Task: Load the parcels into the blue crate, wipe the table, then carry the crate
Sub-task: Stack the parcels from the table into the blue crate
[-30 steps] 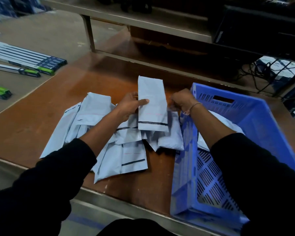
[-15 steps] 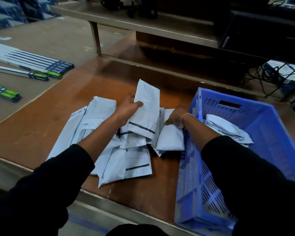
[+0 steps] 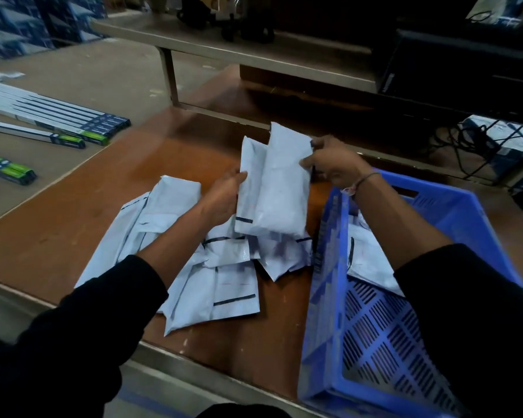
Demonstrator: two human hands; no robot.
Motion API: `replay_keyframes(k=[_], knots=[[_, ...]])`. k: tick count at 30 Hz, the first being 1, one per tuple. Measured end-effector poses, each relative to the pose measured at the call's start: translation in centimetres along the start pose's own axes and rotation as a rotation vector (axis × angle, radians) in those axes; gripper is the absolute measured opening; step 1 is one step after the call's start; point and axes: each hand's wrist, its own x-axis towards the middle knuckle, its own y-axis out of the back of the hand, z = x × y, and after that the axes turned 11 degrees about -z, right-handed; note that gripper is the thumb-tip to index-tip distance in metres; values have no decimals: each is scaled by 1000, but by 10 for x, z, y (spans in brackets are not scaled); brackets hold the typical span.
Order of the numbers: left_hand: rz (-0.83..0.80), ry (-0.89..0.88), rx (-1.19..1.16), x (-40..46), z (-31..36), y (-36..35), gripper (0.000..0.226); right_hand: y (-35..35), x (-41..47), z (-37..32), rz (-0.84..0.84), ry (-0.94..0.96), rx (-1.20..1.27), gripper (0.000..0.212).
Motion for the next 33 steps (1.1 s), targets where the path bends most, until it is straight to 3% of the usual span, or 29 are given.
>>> replay_keyframes(k=[3,7,10,14,16,19,22,26,30,33], knots=[[-132,-16,-126,-9,7,-14,57,-8,-5,8,-7,-13,21,34],[-257,-82,47,-14,11,-19,55,-6,-7,20,18,-26,134,58],[-305,-72,194,-13,12,-14,88,-1,-11,25,29,-38,186,68],[-294,-117,402,-9,18,-18,88,9,-15,28,54,-68,160,78],[-297,-166,537,-10,28,-21,84,16,-15,30,103,-12,30,86],[-337,-270,817,-12,49,-26,89,33,-17,33,242,168,-412,117],[-373,-360,1070,-13,71,-37,94,52,-21,30,274,371,-634,135],[-366,-438,1419,-16,96,-64,89,77,-33,31,254,514,-766,116],[-361,-534,1526,-16,108,-89,87,96,-50,31,282,485,-934,63],[-314,-585,1593,-17,110,-106,75,118,-61,35,309,474,-925,52]])
